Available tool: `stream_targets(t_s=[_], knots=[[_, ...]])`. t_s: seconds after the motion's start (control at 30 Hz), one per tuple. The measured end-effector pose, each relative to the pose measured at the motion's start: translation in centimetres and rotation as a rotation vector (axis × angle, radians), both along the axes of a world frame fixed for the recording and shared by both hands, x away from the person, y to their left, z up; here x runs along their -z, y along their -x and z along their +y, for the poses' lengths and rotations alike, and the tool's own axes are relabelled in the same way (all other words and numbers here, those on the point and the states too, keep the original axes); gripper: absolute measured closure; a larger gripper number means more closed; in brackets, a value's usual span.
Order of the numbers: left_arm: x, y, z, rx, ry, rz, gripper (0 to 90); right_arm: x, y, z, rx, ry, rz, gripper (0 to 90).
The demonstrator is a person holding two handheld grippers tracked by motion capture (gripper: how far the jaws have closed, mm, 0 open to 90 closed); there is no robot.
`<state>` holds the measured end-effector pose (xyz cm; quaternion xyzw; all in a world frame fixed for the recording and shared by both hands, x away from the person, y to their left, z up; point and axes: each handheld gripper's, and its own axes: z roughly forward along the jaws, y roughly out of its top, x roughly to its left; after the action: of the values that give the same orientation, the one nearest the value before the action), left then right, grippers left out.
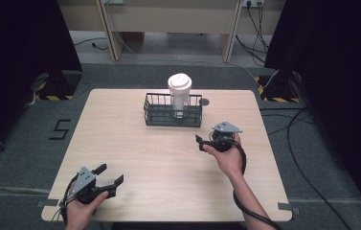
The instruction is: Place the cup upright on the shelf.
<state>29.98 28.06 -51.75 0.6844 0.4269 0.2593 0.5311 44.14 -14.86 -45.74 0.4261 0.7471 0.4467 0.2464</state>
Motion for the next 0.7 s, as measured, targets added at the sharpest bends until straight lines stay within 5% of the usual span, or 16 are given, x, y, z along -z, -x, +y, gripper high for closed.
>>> stream_targets(t_s=[0.7], knots=[[0.0,0.0,0.0,0.001,-0.007,0.004,15.6,3.0,5.9,-4.0,0.0,0.002,0.001,16.2]])
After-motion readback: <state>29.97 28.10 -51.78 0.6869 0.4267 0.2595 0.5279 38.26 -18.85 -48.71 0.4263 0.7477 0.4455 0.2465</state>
